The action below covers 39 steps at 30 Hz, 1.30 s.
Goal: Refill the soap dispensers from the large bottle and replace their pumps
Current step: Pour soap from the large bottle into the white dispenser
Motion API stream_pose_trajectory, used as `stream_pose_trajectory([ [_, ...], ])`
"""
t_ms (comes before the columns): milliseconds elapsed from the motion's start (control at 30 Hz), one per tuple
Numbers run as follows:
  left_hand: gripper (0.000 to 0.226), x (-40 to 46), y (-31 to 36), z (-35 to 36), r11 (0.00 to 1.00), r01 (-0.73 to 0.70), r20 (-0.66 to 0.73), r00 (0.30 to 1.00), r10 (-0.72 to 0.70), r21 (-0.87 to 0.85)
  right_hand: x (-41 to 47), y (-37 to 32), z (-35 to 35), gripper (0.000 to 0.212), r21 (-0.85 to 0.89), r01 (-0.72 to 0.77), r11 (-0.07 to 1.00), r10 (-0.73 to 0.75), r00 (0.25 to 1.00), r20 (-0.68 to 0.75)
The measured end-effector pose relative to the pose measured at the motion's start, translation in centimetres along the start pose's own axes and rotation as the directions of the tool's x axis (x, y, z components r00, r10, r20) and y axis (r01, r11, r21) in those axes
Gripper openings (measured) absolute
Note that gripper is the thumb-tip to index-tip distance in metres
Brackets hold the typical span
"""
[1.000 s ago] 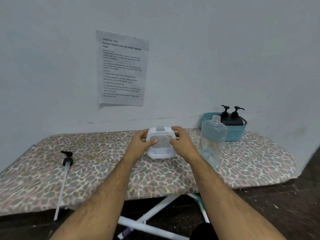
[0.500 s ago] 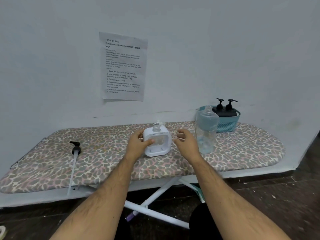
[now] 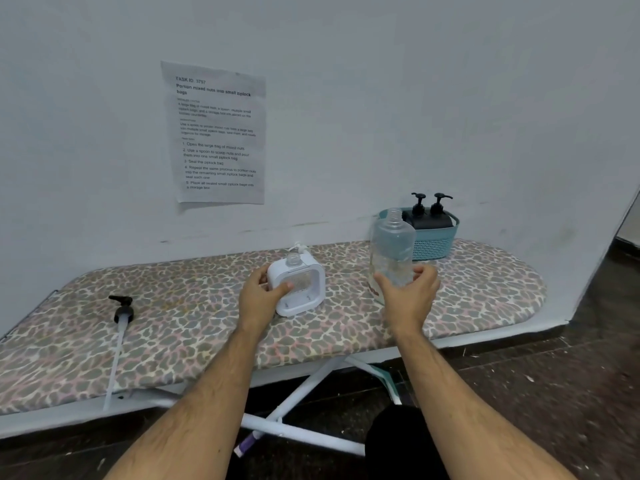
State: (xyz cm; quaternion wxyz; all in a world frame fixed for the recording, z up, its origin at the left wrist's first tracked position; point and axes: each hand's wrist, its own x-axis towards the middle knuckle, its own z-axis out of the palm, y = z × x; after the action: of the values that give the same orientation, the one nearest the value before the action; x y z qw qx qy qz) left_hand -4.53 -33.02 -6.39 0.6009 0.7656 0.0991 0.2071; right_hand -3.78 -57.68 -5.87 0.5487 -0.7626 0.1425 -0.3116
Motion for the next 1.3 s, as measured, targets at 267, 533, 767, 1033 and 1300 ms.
stream_pose_trajectory([
  [267,0.060,-0.4,-0.7,0.0,0.996,0.005,0.049,0.999,0.000,-0.094,1.8,1.7,1.3,0.119,-0.016,-0.120,0.993,0.119,0.947,0.300],
  [533,0.074,-0.4,-1.6,-0.6,0.993,0.041,0.119,0.992,-0.027,-0.110,2.1,1.9,0.8,0.079,-0.006,-0.125,0.992,0.120,0.931,0.344],
  [767,0.075,0.2,-1.7,-0.2,0.996,0.040,0.026,0.999,-0.038,-0.074,0.5,0.1,1.4,0.089,0.063,-0.061,0.996,0.027,0.896,0.444],
  [1033,0.075,1.1,-2.1,-0.6,0.998,0.056,-0.023,0.998,-0.057,-0.039,-1.0,-3.3,1.4,0.084,0.089,0.106,0.990,-0.137,0.842,0.522],
  [1300,0.077,1.5,-2.3,-0.9,0.997,0.051,0.002,0.999,-0.051,-0.057,-1.1,-4.7,1.9,0.084,0.036,0.220,0.975,-0.187,0.719,0.670],
])
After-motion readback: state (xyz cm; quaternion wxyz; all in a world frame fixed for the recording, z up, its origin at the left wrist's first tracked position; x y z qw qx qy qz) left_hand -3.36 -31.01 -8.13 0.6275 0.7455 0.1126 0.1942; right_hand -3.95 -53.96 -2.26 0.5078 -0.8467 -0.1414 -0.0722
